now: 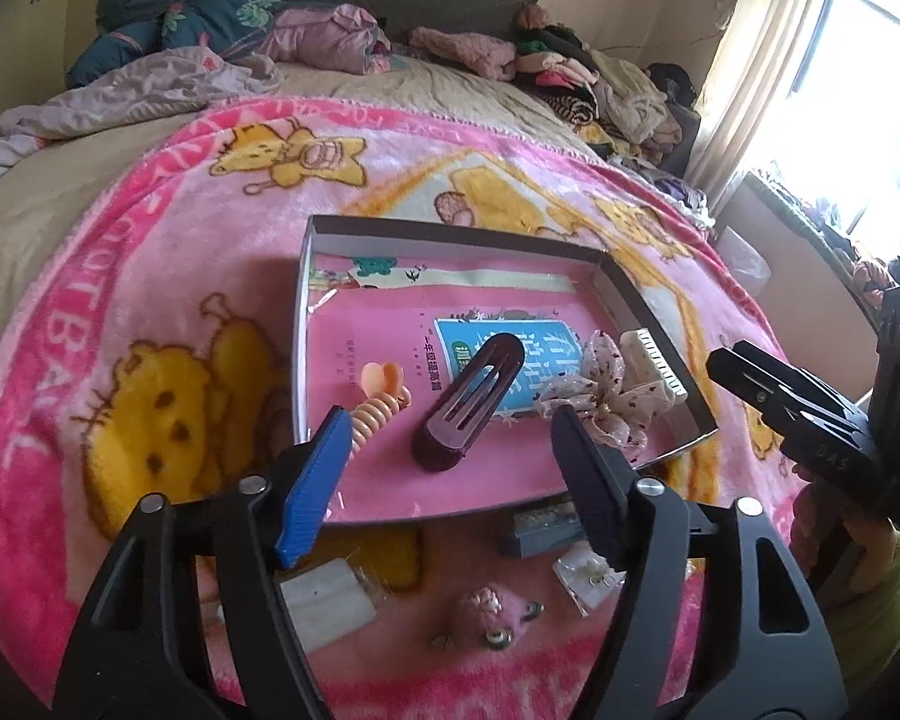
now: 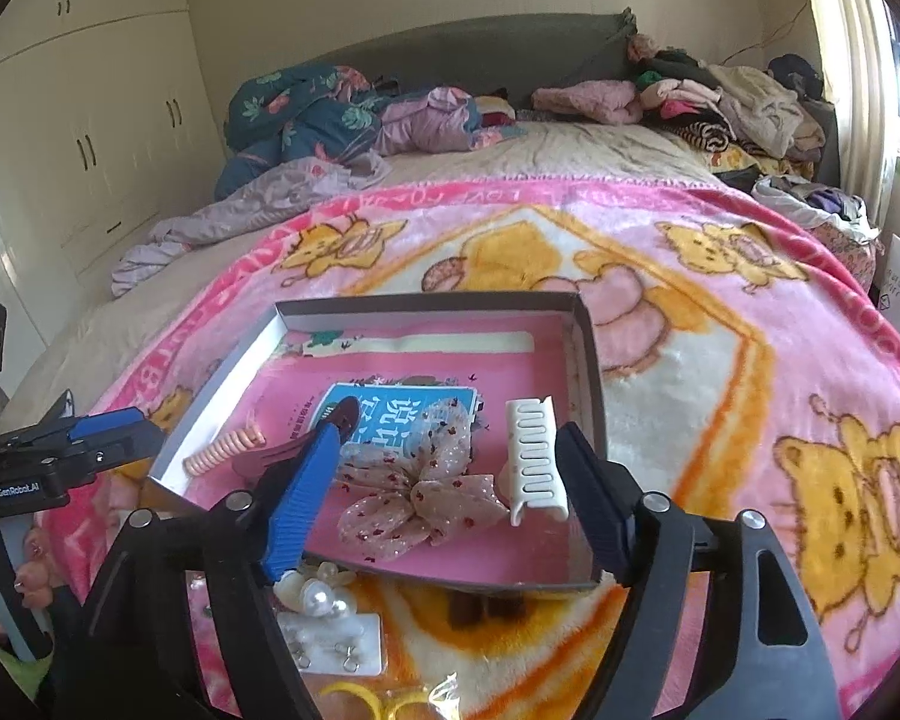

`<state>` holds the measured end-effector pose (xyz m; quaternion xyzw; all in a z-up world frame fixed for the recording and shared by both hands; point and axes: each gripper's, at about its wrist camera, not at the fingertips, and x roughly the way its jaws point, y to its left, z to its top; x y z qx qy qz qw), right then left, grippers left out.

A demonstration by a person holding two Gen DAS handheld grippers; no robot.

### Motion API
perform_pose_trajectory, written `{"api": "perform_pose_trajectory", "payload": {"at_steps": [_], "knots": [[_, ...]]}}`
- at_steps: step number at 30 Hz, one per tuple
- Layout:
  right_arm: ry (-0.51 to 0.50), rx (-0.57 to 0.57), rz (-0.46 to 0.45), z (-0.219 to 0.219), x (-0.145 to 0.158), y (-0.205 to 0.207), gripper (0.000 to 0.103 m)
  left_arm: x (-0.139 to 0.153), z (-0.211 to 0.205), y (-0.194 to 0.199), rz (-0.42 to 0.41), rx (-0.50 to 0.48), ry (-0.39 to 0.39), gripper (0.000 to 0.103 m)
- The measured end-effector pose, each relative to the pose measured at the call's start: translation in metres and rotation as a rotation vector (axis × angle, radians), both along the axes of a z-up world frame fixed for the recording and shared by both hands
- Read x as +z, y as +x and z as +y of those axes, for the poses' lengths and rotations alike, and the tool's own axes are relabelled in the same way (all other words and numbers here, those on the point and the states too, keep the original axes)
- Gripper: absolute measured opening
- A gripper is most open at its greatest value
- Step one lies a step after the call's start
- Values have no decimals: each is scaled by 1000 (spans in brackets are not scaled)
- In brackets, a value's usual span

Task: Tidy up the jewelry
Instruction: 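Withdraw both open tools from the box toward the remaining accessories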

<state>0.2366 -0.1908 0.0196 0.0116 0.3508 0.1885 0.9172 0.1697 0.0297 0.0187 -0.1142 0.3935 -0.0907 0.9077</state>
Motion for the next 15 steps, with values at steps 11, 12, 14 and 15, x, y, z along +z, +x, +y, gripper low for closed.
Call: {"api": "perform_pose_trajectory", "payload": {"at_steps": [11, 12, 14, 15], "knots": [[12, -6, -58, -6, 26, -31, 80, 20, 3, -31, -60, 16, -6, 84], [11, -6, -60, -7, 27, -33, 80, 21, 3, -34, -65, 18, -7, 84], [10, -5, -65, -7, 29, -38, 80, 22, 5, -38, -68, 24, -7, 86], [10, -2, -68, -7, 30, -41, 80, 23, 5, -41, -71, 25, -6, 90]]}}
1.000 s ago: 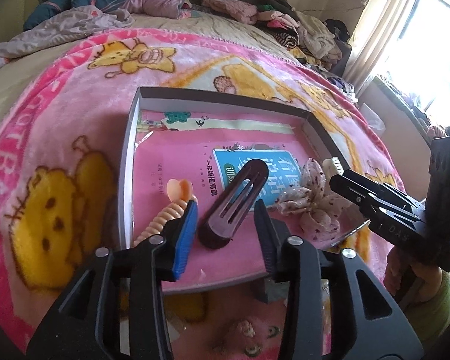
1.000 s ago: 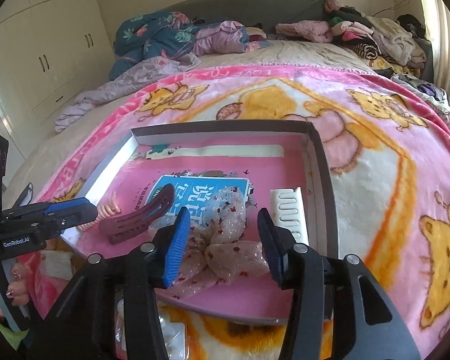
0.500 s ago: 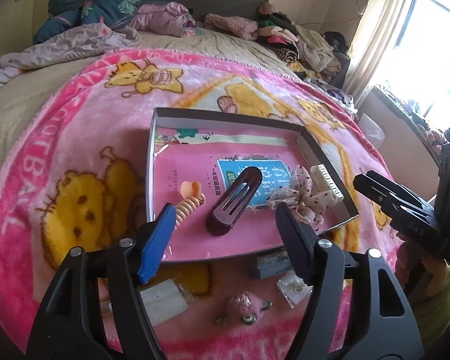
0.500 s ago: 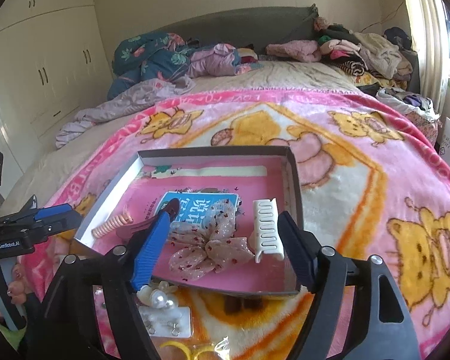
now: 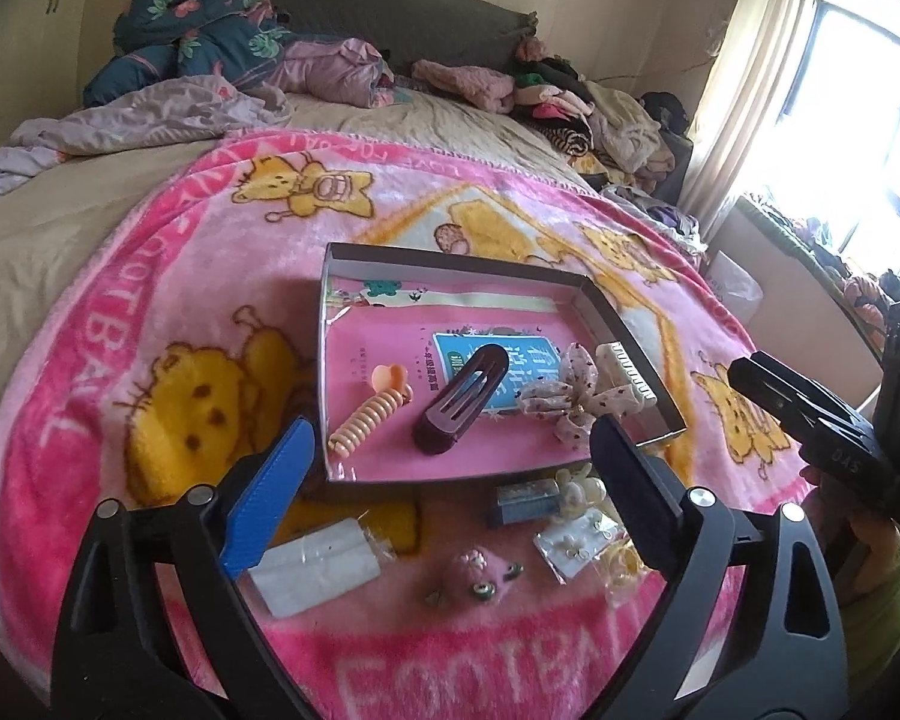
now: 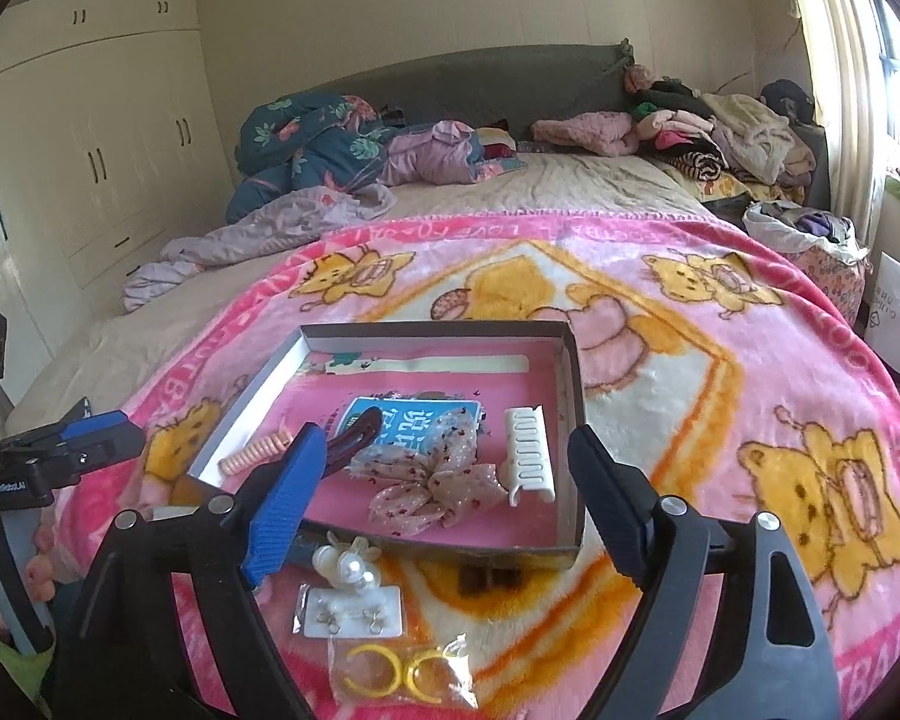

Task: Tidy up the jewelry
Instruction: 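Withdraw both open tools from the box toward the remaining accessories, then grasp the pink pom-pom tie with left tool while right tool grasps pearl flower clip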

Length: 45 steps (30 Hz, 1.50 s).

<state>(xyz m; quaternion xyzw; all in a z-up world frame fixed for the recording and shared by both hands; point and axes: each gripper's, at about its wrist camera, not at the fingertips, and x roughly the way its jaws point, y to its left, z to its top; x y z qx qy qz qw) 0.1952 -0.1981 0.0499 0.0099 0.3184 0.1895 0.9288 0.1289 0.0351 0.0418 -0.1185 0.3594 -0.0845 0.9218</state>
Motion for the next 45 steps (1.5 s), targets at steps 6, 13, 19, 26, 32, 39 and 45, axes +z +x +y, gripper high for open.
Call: {"api": "perform_pose_trajectory", "payload": {"at_steps": [6, 13, 19, 26, 32, 39, 45], "knots": [[-4, 7, -12, -1, 4, -17, 84, 5, -1, -15, -18, 3, 11, 90], [-9, 26, -8, -2, 3, -34, 84, 3, -2, -31, -23, 15, 26, 91], [-11, 45, 4, -4, -2, -46, 84, 1, -2, -42, -22, 23, 33, 91], [-29, 67, 24, -1, -11, -57, 84, -6, -2, -52, -9, 37, 42, 91], [-37, 87, 46, 2, -19, -61, 84, -12, -1, -61, 0, 42, 50, 91], [-41, 115, 73, 9, -27, -63, 84, -18, 0, -67, 19, 50, 70, 91], [-46, 134, 90, 17, -34, -64, 84, -26, 3, -74, 33, 50, 76, 91]]}}
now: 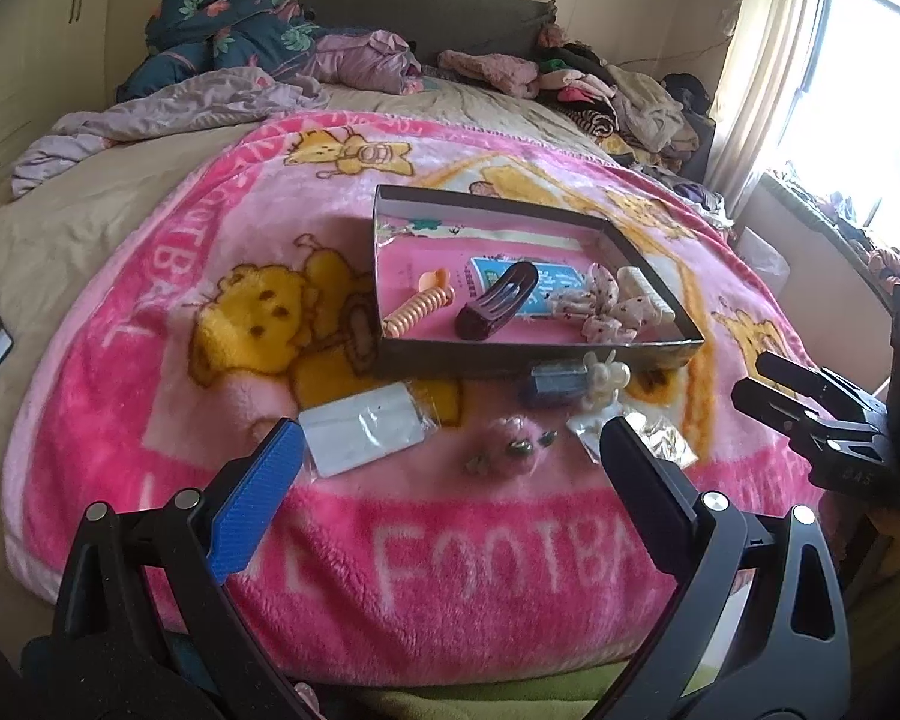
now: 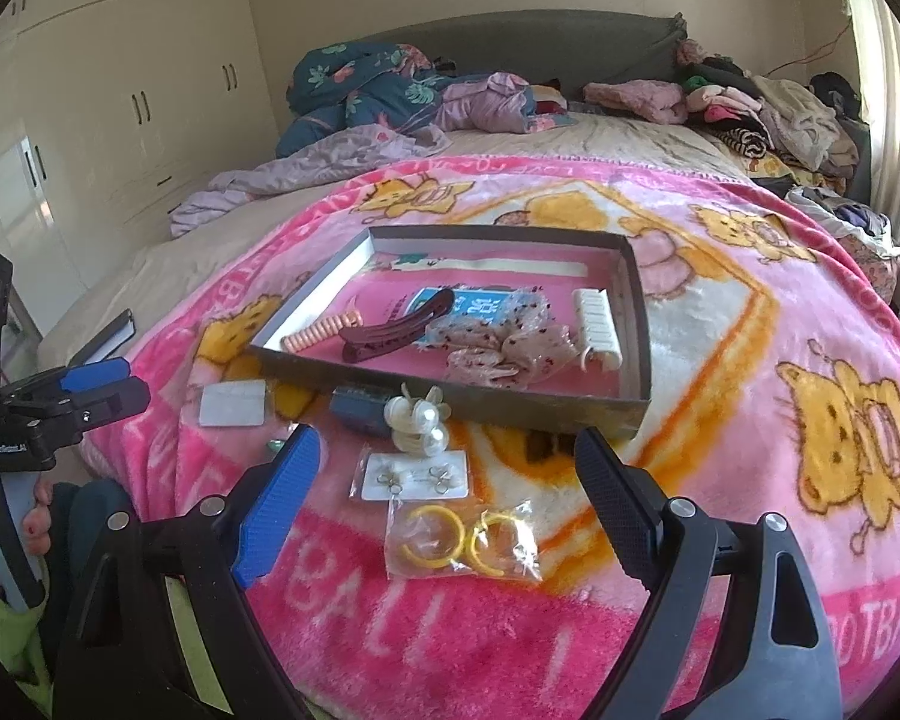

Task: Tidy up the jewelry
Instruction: 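Grasp the pink pom-pom tie with left tool while right tool grasps pearl flower clip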

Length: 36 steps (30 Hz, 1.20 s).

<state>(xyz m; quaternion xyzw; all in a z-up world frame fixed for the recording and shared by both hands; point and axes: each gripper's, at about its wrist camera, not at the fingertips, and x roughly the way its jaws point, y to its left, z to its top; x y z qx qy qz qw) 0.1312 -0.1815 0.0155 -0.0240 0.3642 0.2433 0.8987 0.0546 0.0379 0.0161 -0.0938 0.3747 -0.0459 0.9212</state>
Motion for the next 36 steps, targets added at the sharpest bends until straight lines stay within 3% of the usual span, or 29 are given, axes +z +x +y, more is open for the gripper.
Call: {"api": "perform_pose_trajectory", "payload": {"at_steps": [12, 27, 32, 36], "knots": [[-22, 23, 32, 14, -21, 7, 84, -27, 4, -4, 55, -7, 16, 91], [-29, 37, 71, 24, -46, 28, 83, -58, -27, 12, 104, -102, 47, 90], [-22, 42, 88, 29, -54, 39, 79, -68, -36, 23, 116, -128, 69, 90], [-26, 56, 92, 37, -60, 45, 73, -73, -40, 32, 125, -143, 77, 84]]}}
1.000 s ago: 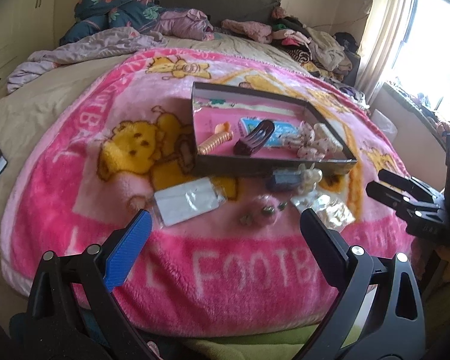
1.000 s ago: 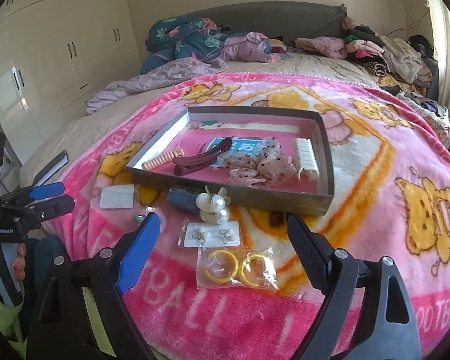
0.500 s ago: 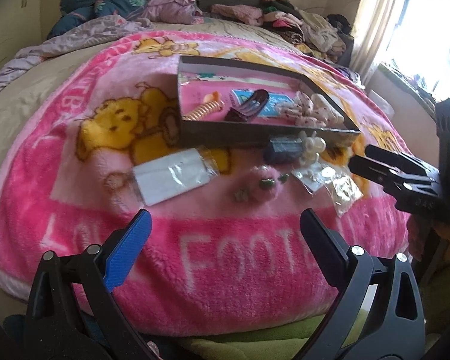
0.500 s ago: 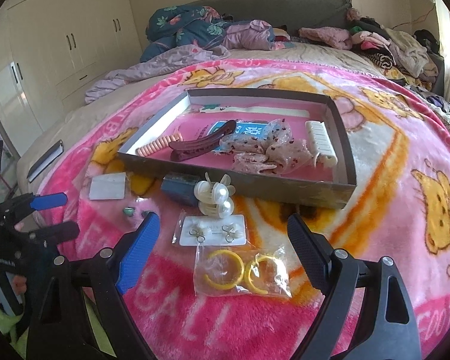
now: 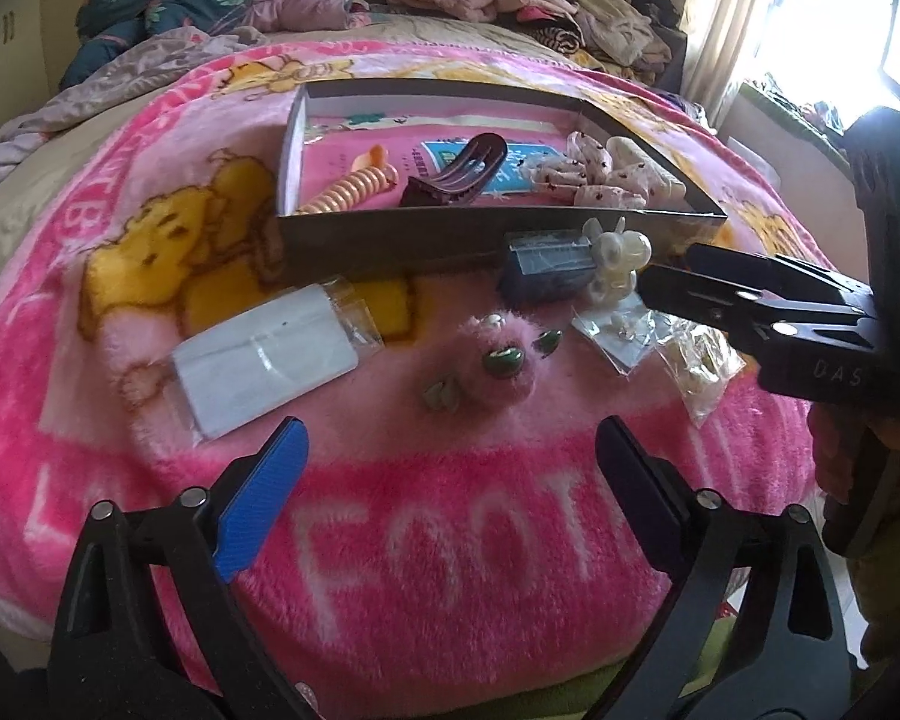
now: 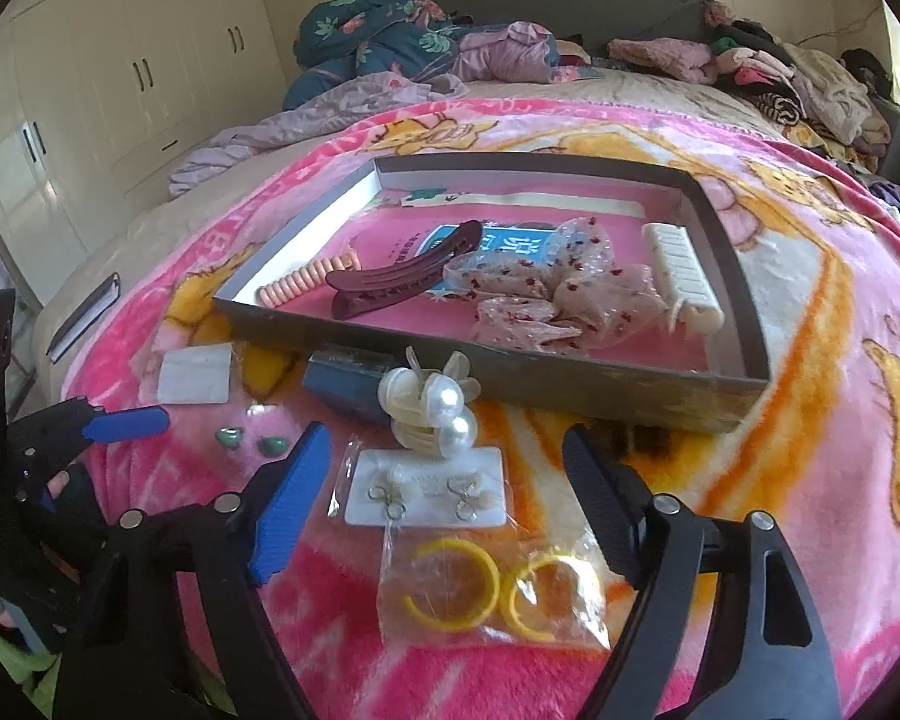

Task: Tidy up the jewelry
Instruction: 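Grasp the pink pom-pom tie with left tool while right tool grasps pearl flower clip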

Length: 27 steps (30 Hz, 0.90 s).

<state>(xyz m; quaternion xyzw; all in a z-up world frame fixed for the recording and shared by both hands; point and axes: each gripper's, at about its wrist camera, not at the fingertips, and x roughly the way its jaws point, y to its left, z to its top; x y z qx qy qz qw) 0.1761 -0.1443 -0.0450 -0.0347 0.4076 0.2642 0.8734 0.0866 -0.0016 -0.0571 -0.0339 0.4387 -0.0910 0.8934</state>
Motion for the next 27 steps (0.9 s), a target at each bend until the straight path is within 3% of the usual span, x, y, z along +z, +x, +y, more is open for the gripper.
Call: {"api": "perform_pose_trajectory", "payload": {"at_steps": [3, 5, 11, 13, 20, 27], "knots": [[-1, 6, 10, 6, -5, 7, 67, -2, -2, 6, 7, -14, -3, 71], [-5, 4, 10, 9, -8, 11, 64, -4, -3, 10, 17, -22, -7, 69], [13, 16, 40, 13, -17, 20, 52, -6, -4, 18, 26, -36, -12, 66], [40, 33, 58, 13, -20, 20, 41, -6, -5, 21, 27, -42, -11, 66], [64, 17, 58, 5, -21, 16, 35, -9, -11, 33, 42, -66, -17, 62], [78, -34, 55, -17, -15, 15, 35, -12, -19, 42, 54, -88, -12, 33]]}}
